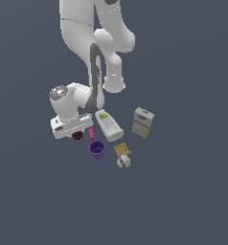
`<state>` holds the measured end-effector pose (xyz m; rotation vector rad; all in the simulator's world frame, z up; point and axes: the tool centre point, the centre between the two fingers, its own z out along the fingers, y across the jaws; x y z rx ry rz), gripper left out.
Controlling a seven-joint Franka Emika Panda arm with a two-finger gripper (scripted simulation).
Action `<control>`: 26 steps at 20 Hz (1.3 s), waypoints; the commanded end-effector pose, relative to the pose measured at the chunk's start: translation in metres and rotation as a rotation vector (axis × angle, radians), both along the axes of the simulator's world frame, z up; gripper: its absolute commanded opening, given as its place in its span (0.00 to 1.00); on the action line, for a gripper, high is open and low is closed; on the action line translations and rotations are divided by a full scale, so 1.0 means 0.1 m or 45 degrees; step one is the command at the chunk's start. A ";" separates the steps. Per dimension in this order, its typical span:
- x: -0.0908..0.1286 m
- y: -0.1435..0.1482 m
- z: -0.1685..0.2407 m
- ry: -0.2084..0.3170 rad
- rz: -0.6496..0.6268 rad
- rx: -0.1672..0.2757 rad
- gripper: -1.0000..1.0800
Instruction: Pick up a designated object from a clutter of objects.
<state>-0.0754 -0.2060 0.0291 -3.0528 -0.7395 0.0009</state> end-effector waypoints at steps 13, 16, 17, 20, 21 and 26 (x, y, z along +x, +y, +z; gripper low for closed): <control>0.00 0.00 0.02 -0.002 -0.001 -0.001 0.00; -0.01 0.02 0.07 -0.002 -0.001 -0.001 0.00; -0.01 0.03 0.10 -0.002 -0.001 -0.001 0.00; -0.03 0.07 0.20 -0.002 -0.001 0.000 0.00; -0.04 0.08 0.25 -0.002 -0.001 0.000 0.00; -0.09 0.18 0.53 -0.002 -0.001 0.000 0.00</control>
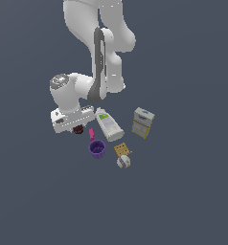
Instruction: Pick up a designated object from a clutter of objects.
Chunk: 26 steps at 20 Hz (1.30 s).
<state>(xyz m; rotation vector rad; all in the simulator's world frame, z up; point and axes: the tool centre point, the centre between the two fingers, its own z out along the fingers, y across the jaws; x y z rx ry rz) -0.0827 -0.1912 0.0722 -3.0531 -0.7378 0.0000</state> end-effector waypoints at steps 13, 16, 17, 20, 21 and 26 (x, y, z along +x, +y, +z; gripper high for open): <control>-0.18 0.38 1.15 0.000 -0.001 -0.004 0.00; -0.22 0.47 1.43 0.000 -0.001 -0.005 0.00; -0.24 0.50 1.52 0.000 -0.001 -0.005 0.00; -0.28 0.59 1.80 0.000 -0.001 -0.005 0.00; -0.29 0.62 1.90 0.000 -0.001 -0.005 0.00; -0.35 0.77 2.34 0.001 0.000 -0.006 0.00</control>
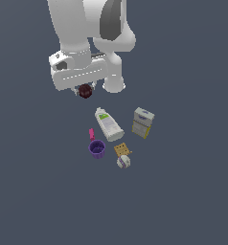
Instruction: Pick up a designated object from a clutter of objects.
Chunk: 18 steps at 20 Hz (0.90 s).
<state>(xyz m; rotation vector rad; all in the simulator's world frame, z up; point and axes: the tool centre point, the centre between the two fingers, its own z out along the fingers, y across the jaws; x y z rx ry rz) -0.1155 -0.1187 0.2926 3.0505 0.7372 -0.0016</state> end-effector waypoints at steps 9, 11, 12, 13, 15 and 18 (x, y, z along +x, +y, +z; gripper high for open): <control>-0.08 0.24 0.71 0.000 0.002 0.003 0.00; -0.08 0.26 0.79 0.000 0.002 0.003 0.00; -0.09 0.27 0.82 0.000 0.002 0.003 0.00; -0.09 0.28 0.84 0.000 0.002 0.003 0.00; -0.09 0.29 0.88 0.000 0.002 0.004 0.00; -0.09 0.30 0.91 0.000 0.002 0.004 0.00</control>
